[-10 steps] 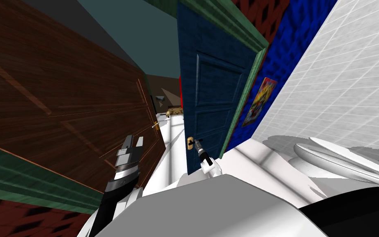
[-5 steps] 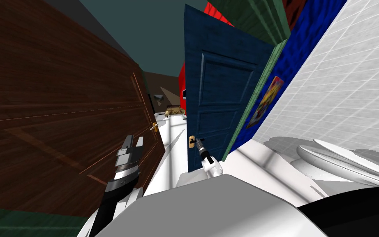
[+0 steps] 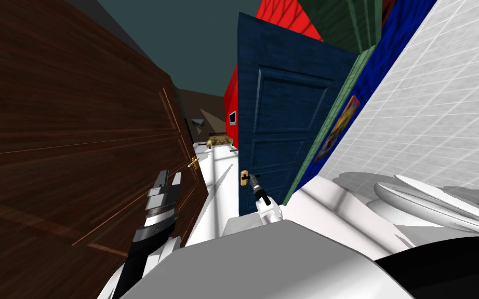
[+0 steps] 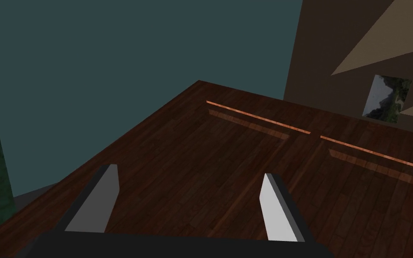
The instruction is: Push the door open
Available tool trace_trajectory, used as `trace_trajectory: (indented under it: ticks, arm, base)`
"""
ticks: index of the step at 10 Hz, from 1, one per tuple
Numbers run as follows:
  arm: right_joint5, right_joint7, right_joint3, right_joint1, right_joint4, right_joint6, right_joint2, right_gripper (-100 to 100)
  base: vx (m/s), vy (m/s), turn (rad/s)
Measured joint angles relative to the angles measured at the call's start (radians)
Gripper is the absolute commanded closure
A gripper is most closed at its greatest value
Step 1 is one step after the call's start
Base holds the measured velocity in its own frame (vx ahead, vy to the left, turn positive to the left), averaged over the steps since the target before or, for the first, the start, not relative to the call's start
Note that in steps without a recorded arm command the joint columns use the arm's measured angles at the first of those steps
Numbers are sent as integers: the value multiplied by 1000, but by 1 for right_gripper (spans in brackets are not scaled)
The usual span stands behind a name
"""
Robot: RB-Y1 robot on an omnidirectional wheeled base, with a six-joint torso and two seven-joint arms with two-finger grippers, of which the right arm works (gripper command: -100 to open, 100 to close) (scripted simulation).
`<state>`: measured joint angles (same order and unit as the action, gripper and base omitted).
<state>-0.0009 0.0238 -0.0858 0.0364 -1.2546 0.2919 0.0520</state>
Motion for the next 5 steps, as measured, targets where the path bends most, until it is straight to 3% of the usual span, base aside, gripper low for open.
trace_trajectory:
  ticks: [1,2,5]
  arm:
    - [-2,-2,15,11,19,5,1,100]
    - [-4,-2,23,0,6,2,5,100]
    - [-8,-10,59,5,2,-13,3,100]
  base:
    - [133,97,-44]
    - [102,105,-71]
    - [120,109,-71]
